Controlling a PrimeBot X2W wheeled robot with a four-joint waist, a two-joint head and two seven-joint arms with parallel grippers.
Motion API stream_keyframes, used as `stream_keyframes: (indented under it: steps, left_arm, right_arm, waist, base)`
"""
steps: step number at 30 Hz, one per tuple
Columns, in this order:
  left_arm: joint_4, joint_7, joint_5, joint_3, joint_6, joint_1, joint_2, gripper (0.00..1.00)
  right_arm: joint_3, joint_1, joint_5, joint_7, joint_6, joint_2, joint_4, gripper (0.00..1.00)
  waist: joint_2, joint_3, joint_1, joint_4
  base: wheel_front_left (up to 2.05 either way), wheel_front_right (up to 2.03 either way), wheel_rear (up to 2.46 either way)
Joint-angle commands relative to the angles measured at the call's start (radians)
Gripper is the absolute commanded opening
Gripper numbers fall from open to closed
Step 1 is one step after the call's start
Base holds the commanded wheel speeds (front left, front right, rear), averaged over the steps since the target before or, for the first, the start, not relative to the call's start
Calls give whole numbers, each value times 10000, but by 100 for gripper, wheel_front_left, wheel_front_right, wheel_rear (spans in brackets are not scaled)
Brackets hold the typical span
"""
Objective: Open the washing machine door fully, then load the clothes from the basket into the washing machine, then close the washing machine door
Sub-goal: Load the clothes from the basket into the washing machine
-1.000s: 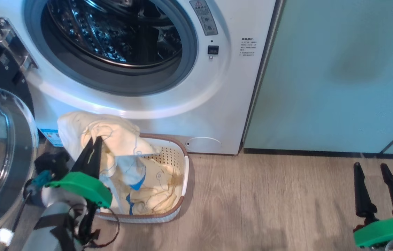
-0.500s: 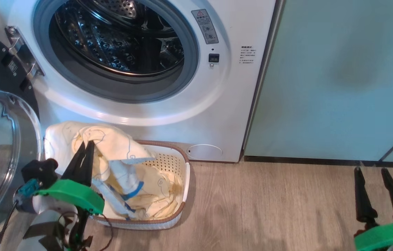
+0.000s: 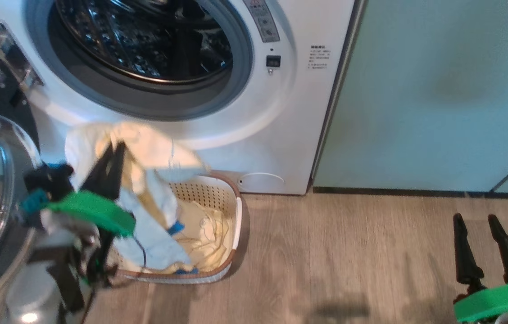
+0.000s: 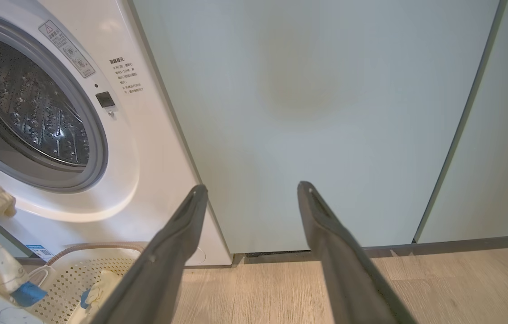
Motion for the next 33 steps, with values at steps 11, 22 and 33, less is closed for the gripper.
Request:
stream_keyframes:
  steps: [11, 22, 33]
  left_arm:
    - [721, 391, -820, -253, -13, -3785, 1321, 0]
    - [2231, 298, -647, -716, -13, -6552, 1854, 0]
    - [3650, 576, -234, -975, 43, -8991, 2523, 0]
  right_arm:
    - [362, -1377, 94, -65, 16, -60, -514, 100]
    - [508, -2391, 213, -65, 16, 174, -577, 100]
    - [896, -3297, 363, -65, 16, 399, -594, 100]
  waist:
    - [0, 1685, -1, -563]
    - [0, 3130, -1, -1095]
    - [0, 4582, -1, -1734]
  base:
    - [0, 0, 0]
    - [0, 0, 0]
    - [0, 0, 0]
